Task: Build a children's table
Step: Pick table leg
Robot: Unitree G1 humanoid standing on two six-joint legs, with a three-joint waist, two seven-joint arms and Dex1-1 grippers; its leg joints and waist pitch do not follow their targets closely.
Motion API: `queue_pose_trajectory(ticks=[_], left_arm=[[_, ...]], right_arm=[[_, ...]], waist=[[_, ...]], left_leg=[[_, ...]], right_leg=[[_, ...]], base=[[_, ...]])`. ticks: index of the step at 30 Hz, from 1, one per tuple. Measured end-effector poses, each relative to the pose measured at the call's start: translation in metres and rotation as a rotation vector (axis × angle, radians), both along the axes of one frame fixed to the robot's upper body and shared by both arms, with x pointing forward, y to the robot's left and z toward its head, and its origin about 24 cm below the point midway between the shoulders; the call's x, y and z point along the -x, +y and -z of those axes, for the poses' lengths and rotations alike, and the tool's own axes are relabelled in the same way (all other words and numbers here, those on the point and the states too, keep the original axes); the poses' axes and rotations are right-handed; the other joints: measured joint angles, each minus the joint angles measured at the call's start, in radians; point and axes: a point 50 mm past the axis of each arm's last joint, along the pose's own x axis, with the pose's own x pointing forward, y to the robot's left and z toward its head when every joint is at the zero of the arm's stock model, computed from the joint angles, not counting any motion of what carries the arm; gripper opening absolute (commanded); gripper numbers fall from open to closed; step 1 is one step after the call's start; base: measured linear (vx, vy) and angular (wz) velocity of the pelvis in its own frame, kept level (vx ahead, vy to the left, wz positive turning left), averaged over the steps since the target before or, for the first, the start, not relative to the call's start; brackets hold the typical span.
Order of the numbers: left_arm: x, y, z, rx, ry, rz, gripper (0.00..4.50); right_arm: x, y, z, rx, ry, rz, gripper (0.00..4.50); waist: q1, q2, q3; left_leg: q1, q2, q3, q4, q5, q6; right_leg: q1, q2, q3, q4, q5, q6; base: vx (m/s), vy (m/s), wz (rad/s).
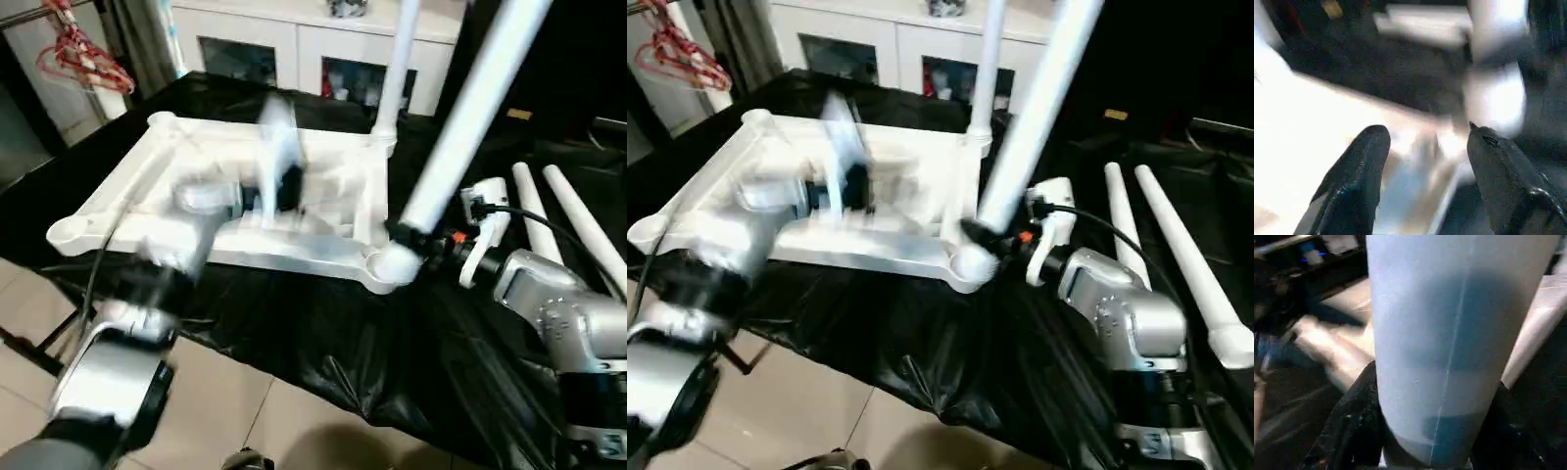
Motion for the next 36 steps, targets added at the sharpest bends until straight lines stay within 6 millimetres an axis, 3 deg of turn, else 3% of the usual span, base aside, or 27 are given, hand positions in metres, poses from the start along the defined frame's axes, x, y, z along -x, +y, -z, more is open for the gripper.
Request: queue_pose_trajectory(ticks=[3,7,13,19,20,25,36], left_arm=[[0.003,0.004,0.022,-0.146,0.02,0.057,2.96],[0.003,0.009,0.042,-0.258,0.034,0.064,2.61],[-0.01,0.004,0.033,-0.305,-0.045,0.046,2.07],[-0.011,0.002,0.041,-0.351,-0.05,0.031,1.7],[-0.01,0.003,0.044,-0.365,-0.046,0.021,1.45],[-0.01,0.007,0.05,-0.388,-0.035,0.004,1.13],[-0.008,0.003,0.043,-0.339,0.074,0.076,0.35]], right_arm=[[-0.001,-0.002,0.001,0.02,-0.013,0.029,1.89],[0.001,-0.005,0.006,0.033,-0.006,0.045,1.89],[0.006,-0.006,0.012,0.05,0.006,0.049,1.89],[0.012,-0.009,0.02,0.062,0.031,0.053,1.89],[0.013,-0.009,0.02,0.064,0.03,0.052,1.89],[0.014,-0.009,0.015,0.075,0.004,0.047,1.89],[0.012,-0.013,0.013,0.102,0.005,0.038,1.89]], waist=[[-0.005,0.0,0.0],[-0.01,0.0,0.0],[-0.012,0.006,-0.001],[-0.013,0.017,-0.002],[-0.014,0.017,-0.002],[-0.014,0.018,-0.002],[-0.021,0.017,-0.002]], left_leg=[[0.001,0.0,0.0,-0.001,0.0,0.0],[0.001,0.0,0.0,-0.001,0.001,-0.001],[0.001,0.0,0.0,0.0,0.001,0.0],[0.001,0.0,0.0,0.0,0.001,0.0],[0.002,0.0,0.0,0.0,0.001,0.0],[0.002,0.0,0.0,0.0,0.001,0.0],[0.001,0.0,0.0,0.0,0.002,0.001]], right_leg=[[0.0,0.0,0.0,0.0,0.0,0.0],[0.0,0.0,0.0,0.001,0.0,0.0],[0.001,0.0,0.0,0.001,0.001,-0.001],[0.001,0.0,0.0,0.001,0.002,-0.002],[0.001,0.0,0.0,0.001,0.002,-0.002],[0.001,0.0,0.0,0.0,0.005,-0.003],[0.0,0.0,0.0,-0.003,0.006,-0.003]], base=[[0.0,0.0,0.0],[0.0,0.0,0.0],[0.0,0.0,0.0],[0.0,0.0,0.0],[0.0,0.0,0.0],[0.0,0.0,0.0],[0.0,0.0,0.0]])
